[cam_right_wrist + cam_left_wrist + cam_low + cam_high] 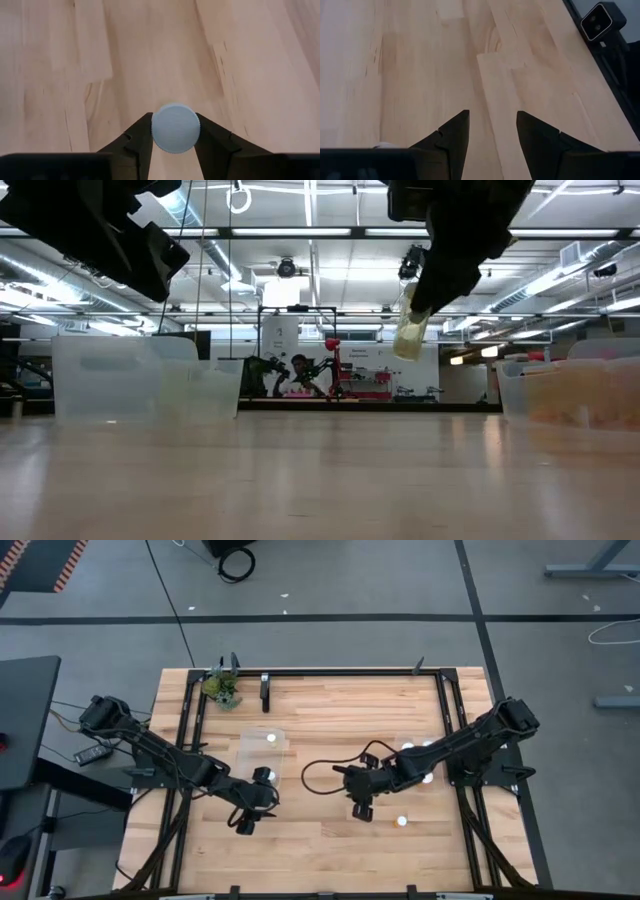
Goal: Pick and place medicine bottles into bin by pill shape (circle, oval)
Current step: Move the yellow pill bottle to the center of the table
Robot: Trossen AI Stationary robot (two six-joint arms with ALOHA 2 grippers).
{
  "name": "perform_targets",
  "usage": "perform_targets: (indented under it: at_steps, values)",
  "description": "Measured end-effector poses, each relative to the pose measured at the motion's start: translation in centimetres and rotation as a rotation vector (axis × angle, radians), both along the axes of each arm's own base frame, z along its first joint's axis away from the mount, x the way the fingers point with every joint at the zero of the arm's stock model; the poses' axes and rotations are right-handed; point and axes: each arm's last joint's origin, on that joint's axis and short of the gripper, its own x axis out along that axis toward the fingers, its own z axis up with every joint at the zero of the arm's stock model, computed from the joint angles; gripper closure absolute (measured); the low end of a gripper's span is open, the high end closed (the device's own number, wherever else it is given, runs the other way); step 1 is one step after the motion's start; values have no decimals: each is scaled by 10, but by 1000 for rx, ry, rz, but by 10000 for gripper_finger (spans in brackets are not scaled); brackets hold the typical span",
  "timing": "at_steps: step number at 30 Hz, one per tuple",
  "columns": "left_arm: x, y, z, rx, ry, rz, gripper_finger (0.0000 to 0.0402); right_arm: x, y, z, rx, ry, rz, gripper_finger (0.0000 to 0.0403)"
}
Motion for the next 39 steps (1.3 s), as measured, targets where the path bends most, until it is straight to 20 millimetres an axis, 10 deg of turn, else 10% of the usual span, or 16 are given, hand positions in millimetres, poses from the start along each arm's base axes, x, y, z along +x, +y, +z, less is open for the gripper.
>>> perform_targets:
  at_steps: [17, 31, 39]
  values:
    - [-1, 0, -1, 10, 7, -6, 230, 14, -13, 9, -19, -105, 24, 267]
    - [-4, 1, -4, 4, 55, 16, 230, 88, -32, 21, -181, 42, 147, 267]
    - [-9, 1, -8, 6, 116, 34, 230, 92, -42, 18, -150, 65, 174, 267]
